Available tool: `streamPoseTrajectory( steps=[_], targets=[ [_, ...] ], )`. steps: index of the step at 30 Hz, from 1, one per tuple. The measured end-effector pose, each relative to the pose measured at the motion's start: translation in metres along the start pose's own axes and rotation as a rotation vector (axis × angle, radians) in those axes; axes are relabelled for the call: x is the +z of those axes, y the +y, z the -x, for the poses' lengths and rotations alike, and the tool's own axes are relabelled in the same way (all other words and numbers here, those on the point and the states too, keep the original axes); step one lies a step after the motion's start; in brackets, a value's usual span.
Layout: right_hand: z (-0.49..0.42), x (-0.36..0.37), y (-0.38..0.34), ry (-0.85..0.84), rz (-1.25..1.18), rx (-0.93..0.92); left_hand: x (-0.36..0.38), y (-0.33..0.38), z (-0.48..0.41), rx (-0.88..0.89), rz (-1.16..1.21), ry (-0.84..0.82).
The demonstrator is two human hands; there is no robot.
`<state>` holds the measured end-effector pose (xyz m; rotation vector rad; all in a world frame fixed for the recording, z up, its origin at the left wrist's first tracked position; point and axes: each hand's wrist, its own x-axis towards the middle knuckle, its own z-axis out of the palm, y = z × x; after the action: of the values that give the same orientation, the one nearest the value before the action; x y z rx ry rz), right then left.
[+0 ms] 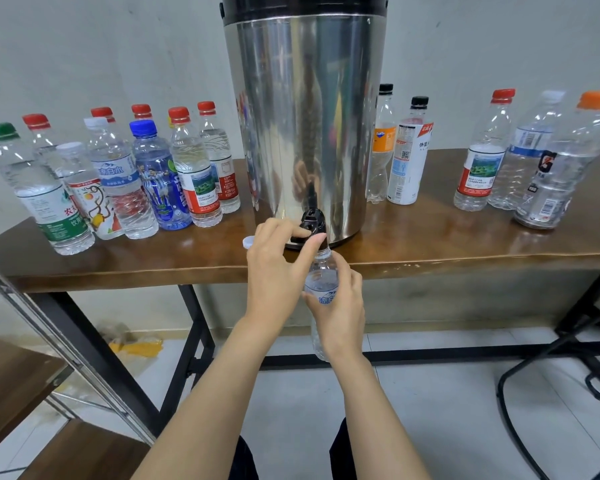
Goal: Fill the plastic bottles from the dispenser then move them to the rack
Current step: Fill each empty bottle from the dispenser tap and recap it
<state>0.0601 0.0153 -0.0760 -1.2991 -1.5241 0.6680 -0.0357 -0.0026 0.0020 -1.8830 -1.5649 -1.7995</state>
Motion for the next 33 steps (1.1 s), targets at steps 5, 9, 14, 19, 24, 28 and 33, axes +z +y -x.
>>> streamPoseTrajectory(
  steps=[5, 9, 14, 19, 24, 28, 33],
  targets=[
    [-0.002, -0.001, 0.0, -0.025, -0.041, 0.016, -0.009, -0.015, -0.003, -0.042, 0.07, -0.034],
    [-0.002, 0.0, 0.001, -0.025, -0.061, 0.021, -0.006, -0.025, -0.006, -0.055, 0.084, -0.05],
    [-0.003, 0.002, 0.001, -0.027, -0.081, 0.033, 0.003, -0.027, -0.003, -0.069, 0.176, -0.016],
    [-0.003, 0.002, 0.001, -0.028, -0.094, 0.036, 0.013, -0.023, 0.002, -0.109, 0.264, 0.037],
    [-0.003, 0.0, 0.0, -0.039, -0.073, 0.033, 0.015, -0.021, 0.003, -0.128, 0.285, 0.055],
    [-0.004, 0.0, 0.001, -0.037, -0.065, 0.028, 0.015, -0.022, 0.003, -0.132, 0.285, 0.051],
    [-0.003, 0.0, 0.0, -0.043, -0.082, 0.036, 0.013, -0.019, 0.003, -0.161, 0.305, 0.036]
  ],
)
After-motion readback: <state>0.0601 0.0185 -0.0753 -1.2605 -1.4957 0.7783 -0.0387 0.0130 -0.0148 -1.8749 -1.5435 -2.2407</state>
